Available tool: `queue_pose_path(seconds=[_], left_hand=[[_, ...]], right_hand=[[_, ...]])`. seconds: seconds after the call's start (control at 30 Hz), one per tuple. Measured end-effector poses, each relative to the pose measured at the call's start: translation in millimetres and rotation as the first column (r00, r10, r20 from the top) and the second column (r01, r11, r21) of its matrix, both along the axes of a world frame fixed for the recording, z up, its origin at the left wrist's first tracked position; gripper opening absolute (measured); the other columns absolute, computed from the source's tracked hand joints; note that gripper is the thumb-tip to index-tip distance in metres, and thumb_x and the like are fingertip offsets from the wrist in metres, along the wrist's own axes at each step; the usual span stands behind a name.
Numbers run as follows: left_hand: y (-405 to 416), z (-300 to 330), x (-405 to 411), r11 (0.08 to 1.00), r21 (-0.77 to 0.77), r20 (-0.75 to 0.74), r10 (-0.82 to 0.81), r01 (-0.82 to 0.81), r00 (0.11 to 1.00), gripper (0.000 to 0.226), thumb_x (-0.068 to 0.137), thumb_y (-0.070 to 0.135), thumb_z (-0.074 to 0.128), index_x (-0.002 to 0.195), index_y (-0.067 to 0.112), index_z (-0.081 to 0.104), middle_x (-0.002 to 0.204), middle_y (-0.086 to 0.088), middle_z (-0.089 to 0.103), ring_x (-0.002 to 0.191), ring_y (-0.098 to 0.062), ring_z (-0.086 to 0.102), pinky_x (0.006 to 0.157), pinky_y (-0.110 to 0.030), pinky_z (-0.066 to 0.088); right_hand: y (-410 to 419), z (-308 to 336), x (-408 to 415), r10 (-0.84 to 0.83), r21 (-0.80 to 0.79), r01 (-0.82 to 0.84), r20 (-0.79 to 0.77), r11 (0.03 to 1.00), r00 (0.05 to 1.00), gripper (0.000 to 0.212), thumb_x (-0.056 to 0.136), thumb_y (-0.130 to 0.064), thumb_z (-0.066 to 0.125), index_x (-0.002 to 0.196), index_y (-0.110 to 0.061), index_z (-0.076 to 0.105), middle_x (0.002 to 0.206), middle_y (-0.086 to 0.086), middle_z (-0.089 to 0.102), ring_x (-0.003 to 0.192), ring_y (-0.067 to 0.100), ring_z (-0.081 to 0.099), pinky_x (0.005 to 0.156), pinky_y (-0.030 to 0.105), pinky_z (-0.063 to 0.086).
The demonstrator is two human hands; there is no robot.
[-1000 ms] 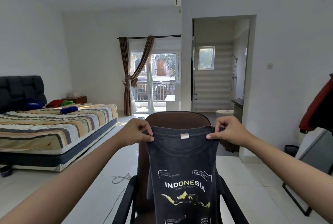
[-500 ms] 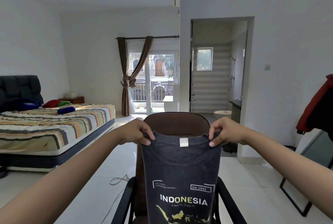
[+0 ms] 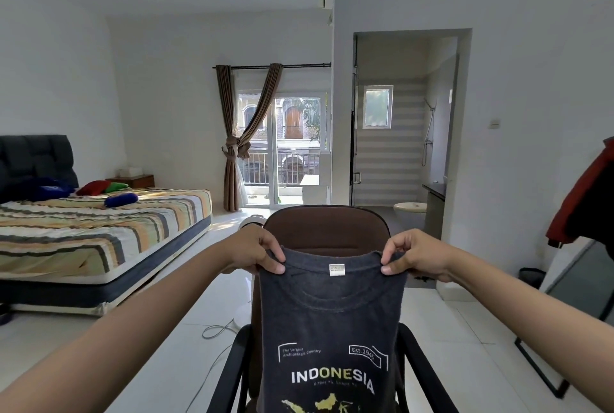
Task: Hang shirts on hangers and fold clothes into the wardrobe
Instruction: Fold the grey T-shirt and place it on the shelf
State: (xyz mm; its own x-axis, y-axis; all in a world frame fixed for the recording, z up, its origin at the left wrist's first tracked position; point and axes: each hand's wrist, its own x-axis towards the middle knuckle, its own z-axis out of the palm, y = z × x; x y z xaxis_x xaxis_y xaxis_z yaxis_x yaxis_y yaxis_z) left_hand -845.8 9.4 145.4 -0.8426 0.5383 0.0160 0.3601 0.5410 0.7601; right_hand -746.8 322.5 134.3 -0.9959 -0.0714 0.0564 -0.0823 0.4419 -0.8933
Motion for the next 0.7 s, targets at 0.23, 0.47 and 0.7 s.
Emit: queue_pose_path(seconds=[0.23, 0.47, 0.7], left_hand=[[-7.5, -6.6, -8.3, 0.985, 0.153, -0.023, -0.078, 0.080, 0.997, 0.024, 0.073, -0.005, 0.074, 0.066, 0.015, 0.062, 0.085, -0.004, 0.060, 0.084, -0.022, 0.059, 0.065, -0.026, 0.053], [-13.5, -11.0, -19.2, 0.979, 0.053, -0.060, -0.192, 0.196, 0.979, 0.027, 0.075, -0.004, 0.071, 0.064, 0.016, 0.058, 0.085, -0.003, 0.057, 0.083, -0.019, 0.056, 0.069, -0.026, 0.052], [-23.6, -13.1, -31.5, 0.974, 0.120, -0.028, -0.191, 0.193, 0.981, 0.023, 0.074, 0.000, 0.074, 0.066, 0.016, 0.060, 0.085, -0.002, 0.059, 0.082, -0.018, 0.058, 0.064, -0.024, 0.052]], right_hand=[[-1.9, -4.3, -10.7, 0.024, 0.004, -0.024, 0.000, 1.000, 1.000, 0.020, 0.066, 0.001, 0.082, 0.068, -0.016, 0.071, 0.075, 0.000, 0.069, 0.082, 0.028, 0.061, 0.076, 0.043, 0.044], [-21.8, 2.0, -12.5, 0.061, 0.265, -0.116, 0.210, 0.957, 0.976, 0.020, 0.081, 0.000, 0.070, 0.079, -0.019, 0.076, 0.080, -0.002, 0.073, 0.082, 0.021, 0.066, 0.066, 0.029, 0.051], [-30.4, -8.8, -19.1, -0.012, 0.089, 0.002, 0.109, 0.996, 0.994, 0.013, 0.065, -0.007, 0.083, 0.073, -0.014, 0.075, 0.081, 0.006, 0.072, 0.081, 0.022, 0.066, 0.082, 0.041, 0.050]])
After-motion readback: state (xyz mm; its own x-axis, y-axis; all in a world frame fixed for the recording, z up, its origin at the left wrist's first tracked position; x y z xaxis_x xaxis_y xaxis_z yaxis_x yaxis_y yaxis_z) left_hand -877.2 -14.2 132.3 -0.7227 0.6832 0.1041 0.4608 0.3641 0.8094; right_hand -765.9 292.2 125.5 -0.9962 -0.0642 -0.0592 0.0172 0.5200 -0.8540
